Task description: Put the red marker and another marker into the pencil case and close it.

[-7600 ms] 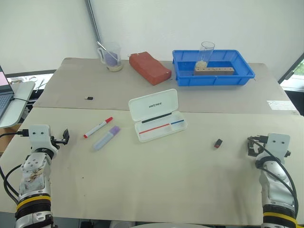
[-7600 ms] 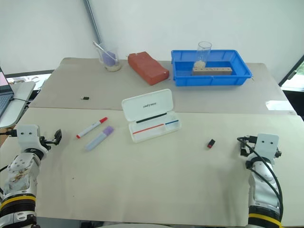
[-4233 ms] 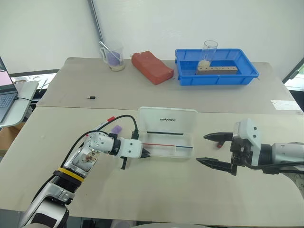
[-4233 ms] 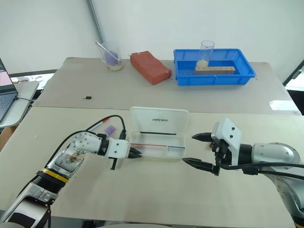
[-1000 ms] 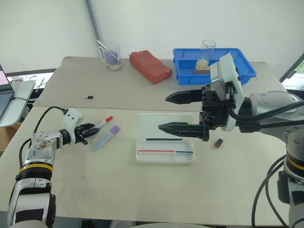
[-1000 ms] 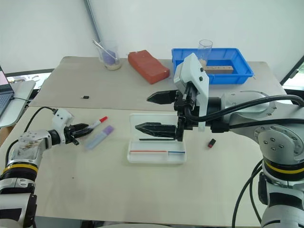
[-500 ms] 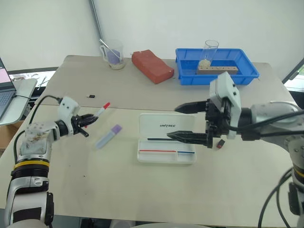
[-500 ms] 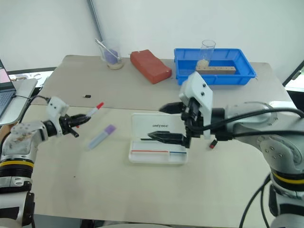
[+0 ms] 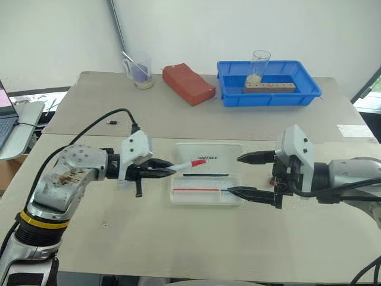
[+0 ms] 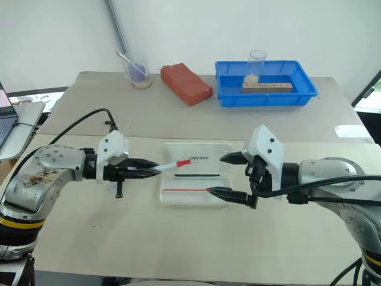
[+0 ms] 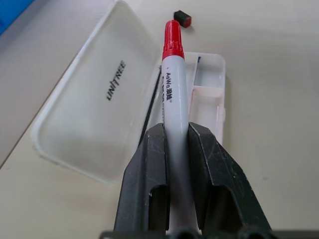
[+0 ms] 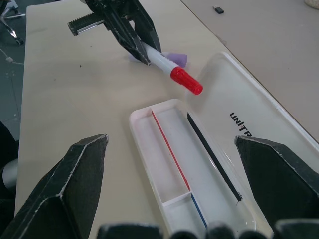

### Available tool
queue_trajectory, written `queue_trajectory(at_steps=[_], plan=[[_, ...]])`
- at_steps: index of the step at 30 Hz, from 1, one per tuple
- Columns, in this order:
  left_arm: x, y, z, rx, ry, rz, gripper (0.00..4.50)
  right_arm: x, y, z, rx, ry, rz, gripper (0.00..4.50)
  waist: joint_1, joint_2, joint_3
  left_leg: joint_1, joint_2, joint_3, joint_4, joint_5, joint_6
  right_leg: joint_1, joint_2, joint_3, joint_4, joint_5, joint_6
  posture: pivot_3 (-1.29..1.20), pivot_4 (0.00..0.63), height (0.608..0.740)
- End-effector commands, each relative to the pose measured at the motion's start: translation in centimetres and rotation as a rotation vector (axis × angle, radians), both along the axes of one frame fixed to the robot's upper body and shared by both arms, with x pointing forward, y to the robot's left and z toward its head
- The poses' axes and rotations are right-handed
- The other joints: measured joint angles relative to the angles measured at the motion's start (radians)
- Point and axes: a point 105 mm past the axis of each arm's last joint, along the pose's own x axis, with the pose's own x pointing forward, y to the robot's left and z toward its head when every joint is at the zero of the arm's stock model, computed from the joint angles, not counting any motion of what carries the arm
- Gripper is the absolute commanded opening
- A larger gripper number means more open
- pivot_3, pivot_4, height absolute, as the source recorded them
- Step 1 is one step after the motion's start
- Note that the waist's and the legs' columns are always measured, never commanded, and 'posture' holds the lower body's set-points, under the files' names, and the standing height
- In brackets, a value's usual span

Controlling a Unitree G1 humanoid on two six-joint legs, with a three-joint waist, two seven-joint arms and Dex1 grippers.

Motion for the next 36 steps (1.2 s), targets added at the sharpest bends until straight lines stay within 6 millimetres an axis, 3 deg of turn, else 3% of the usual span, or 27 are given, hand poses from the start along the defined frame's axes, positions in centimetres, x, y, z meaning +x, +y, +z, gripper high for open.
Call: queue_trajectory(at_steps=[1,3,7,21,28,36], plan=[[0.6,-0.9,-2.4,0.071,-0.055,-0.034,0.12,-0.2,-0.4,0.3,-0.038,-0.059,-0.015,4.5,0.003,0.0,0.0,0.0,0.0,0.0,0.0,0.0,0.0,0.0,0.0,0.0,0.0,0.0,0.0,0.0,0.15,0.74],[1.3,-1.8,-3.4,0.071,-0.074,-0.044,0.12,0.0,-0.8,-0.2,-0.065,-0.059,-0.034,4.5,0.007,-0.001,0.001,0.0,-0.001,0.0,0.0,0.0,0.0,0.0,-0.001,0.0,-0.001,0.0,0.0,0.0,0.15,0.74],[2.9,-3.2,-3.5,0.046,-0.136,-0.065,0.12,0.2,-1.3,-0.4,-0.074,-0.065,-0.063,4.5,0.006,-0.001,0.001,-0.003,-0.001,0.0,0.002,0.0,0.0,-0.001,0.0,-0.001,0.0,0.0,0.0,0.0,0.15,0.74],[3.8,-6.2,-5.4,0.076,-0.172,-0.183,0.12,0.0,-1.0,-0.4,-0.06,-0.07,-0.084,4.5,0.006,-0.001,0.001,-0.004,-0.001,-0.001,0.007,0.0,0.0,0.0,0.001,-0.001,0.001,0.0,0.001,0.0,0.15,0.74],[3.9,-6.6,-5.5,0.063,-0.168,-0.208,0.12,-0.1,-1.1,-0.6,-0.05,-0.07,-0.106,4.5,0.002,-0.001,0.001,-0.007,-0.001,-0.002,0.009,0.0,0.0,-0.001,0.001,-0.001,0.001,0.0,0.002,0.0,0.15,0.74],[4.2,-6.6,-4.7,0.043,-0.191,-0.202,3.98,-0.1,-1.3,-0.6,-0.045,-0.071,-0.119,4.5,0.003,-0.001,0.001,-0.007,-0.001,-0.002,0.009,0.0,0.0,0.0,0.001,-0.001,0.001,0.0,0.002,0.0,0.15,0.74]])
